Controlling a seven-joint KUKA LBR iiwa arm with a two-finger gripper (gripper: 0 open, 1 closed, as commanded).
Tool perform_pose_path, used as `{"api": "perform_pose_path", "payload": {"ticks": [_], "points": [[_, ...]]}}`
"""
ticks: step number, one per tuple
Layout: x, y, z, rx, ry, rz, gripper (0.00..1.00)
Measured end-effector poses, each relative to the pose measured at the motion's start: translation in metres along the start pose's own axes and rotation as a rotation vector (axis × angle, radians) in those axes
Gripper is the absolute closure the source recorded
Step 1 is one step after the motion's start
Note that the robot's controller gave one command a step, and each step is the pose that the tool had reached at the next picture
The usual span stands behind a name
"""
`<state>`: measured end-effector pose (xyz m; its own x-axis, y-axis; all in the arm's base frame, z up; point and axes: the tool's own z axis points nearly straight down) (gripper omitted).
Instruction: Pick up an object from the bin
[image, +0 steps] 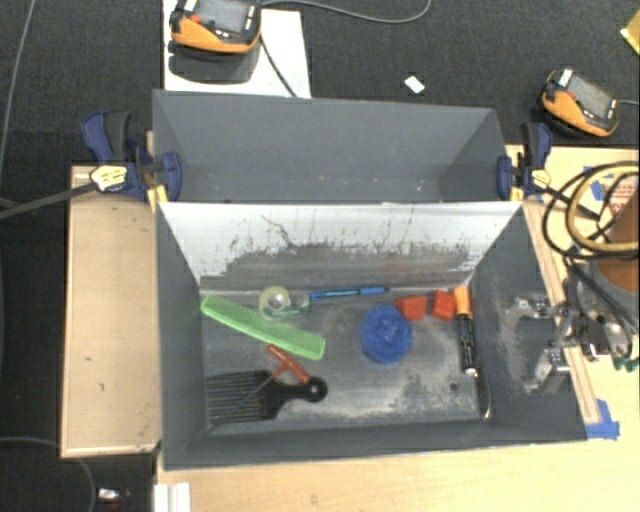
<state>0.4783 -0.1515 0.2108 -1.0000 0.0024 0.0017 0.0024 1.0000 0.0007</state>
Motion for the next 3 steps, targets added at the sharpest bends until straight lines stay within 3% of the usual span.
{"api": "perform_pose_path", "payload": {"ticks": [1,2,3], "points": [[-0.001,0.000,-0.002,0.001,-0.005,-0.004,0.00],[-0.057,0.071,0.099,0.001,-0.012,0.042,0.00],[-0.065,0.096,0.093,0.004,-0.013,0.079,0.00]]}}
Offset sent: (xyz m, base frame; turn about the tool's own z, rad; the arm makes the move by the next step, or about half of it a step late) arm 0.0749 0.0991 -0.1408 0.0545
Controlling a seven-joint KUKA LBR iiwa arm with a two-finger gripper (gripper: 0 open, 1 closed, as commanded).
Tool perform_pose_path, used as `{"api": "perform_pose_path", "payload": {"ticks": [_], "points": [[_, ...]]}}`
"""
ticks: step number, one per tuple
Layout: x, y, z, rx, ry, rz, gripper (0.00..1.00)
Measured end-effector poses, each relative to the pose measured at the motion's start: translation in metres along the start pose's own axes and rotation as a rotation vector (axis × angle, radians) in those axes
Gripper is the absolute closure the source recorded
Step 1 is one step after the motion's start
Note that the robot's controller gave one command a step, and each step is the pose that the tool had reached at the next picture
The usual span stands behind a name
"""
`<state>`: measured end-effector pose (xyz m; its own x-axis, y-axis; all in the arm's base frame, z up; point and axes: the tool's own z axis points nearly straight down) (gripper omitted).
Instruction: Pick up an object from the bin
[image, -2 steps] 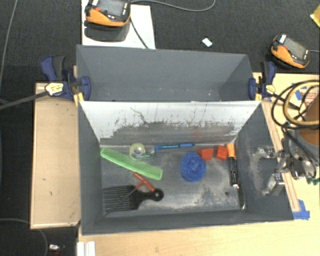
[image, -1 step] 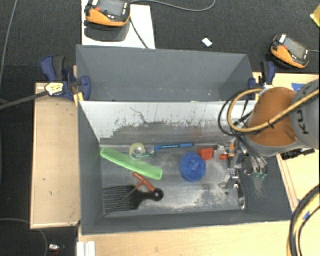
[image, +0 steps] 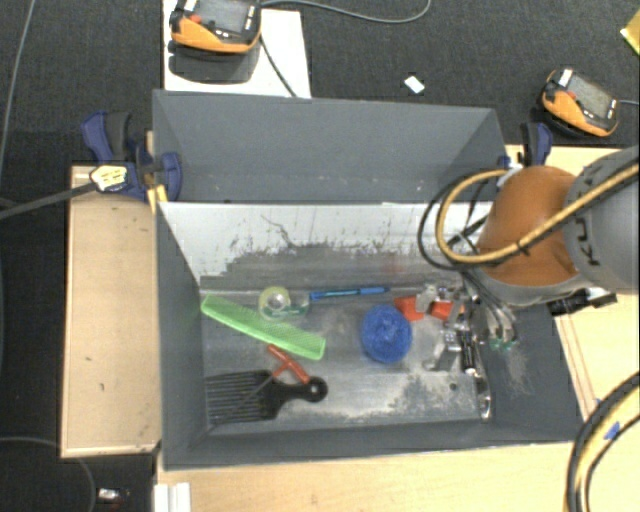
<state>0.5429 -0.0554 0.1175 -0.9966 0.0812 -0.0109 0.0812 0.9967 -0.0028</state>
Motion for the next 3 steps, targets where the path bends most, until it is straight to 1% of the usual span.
{"api": "perform_pose_path", "payload": {"ticks": [1,2,3], "points": [[-0.024,0.060,0.018,-0.007,0.001,0.158,0.00],[-0.035,0.054,0.047,-0.001,-0.005,0.183,0.00],[-0.015,0.054,0.045,-0.006,-0.005,0.159,1.00]]}}
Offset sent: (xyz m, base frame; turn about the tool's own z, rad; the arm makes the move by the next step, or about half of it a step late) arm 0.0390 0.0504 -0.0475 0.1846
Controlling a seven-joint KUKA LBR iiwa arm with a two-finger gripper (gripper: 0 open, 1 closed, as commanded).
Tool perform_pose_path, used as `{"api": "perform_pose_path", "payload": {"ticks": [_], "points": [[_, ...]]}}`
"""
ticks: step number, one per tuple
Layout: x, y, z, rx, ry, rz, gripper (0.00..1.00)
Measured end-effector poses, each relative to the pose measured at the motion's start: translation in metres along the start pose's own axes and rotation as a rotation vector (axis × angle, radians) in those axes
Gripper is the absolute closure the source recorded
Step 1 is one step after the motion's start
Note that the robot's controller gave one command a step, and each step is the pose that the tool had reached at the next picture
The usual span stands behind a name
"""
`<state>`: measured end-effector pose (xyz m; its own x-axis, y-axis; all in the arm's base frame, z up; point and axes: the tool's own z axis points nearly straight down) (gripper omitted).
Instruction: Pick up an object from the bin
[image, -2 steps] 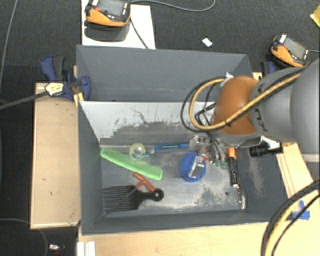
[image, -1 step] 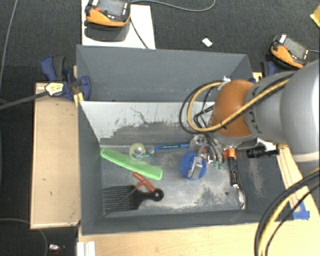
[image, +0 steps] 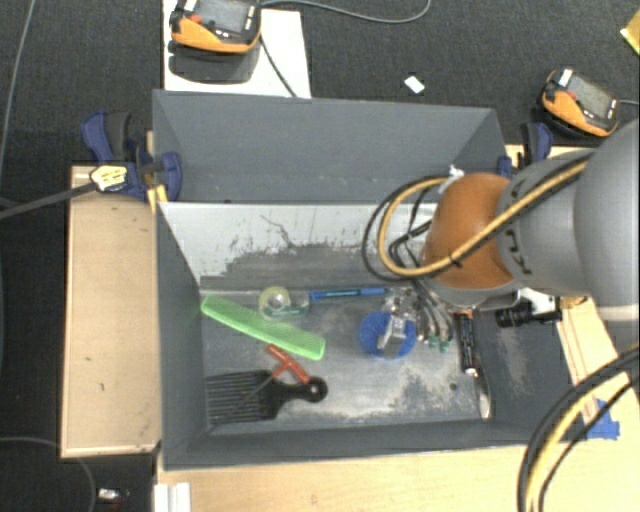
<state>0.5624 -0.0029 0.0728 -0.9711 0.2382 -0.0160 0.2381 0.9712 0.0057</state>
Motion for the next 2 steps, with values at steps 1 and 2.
{"api": "perform_pose_path", "payload": {"ticks": [1,2], "points": [[0.000,0.000,0.000,0.000,0.000,0.000,1.00],[0.000,0.000,-0.014,0.000,0.000,-0.001,1.00]]}}
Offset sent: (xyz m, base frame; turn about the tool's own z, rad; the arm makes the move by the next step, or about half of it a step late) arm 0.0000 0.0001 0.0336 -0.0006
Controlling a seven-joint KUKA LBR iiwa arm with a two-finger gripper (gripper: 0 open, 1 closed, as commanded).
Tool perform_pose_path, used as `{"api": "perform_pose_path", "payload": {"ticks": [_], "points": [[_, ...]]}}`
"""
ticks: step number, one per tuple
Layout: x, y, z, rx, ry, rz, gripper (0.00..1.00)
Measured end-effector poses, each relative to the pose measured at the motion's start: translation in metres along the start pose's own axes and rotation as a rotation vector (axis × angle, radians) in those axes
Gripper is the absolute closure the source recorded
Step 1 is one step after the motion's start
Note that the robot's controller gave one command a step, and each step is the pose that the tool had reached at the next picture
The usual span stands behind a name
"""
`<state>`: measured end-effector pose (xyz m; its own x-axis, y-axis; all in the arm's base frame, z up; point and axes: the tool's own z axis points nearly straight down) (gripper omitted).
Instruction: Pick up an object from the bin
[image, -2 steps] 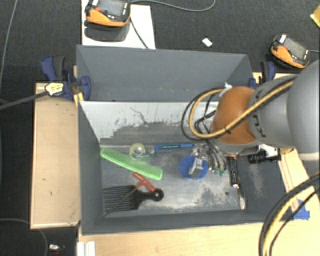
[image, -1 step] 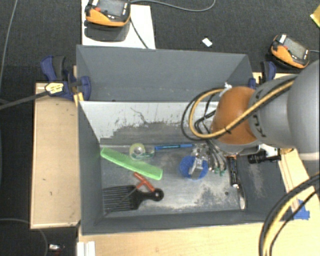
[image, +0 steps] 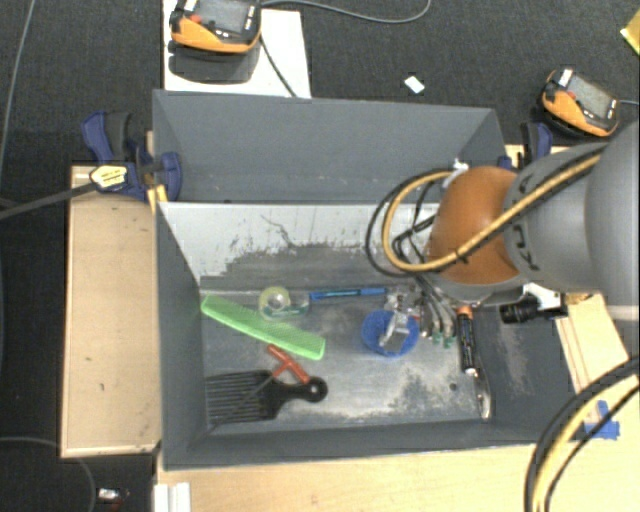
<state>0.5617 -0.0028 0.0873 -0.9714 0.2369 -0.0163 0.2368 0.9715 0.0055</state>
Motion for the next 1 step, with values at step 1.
{"api": "perform_pose_path", "payload": {"ticks": [1], "points": [[-0.0012,0.0001,-0.0195,-0.001,-0.003,-0.001,1.00]]}}
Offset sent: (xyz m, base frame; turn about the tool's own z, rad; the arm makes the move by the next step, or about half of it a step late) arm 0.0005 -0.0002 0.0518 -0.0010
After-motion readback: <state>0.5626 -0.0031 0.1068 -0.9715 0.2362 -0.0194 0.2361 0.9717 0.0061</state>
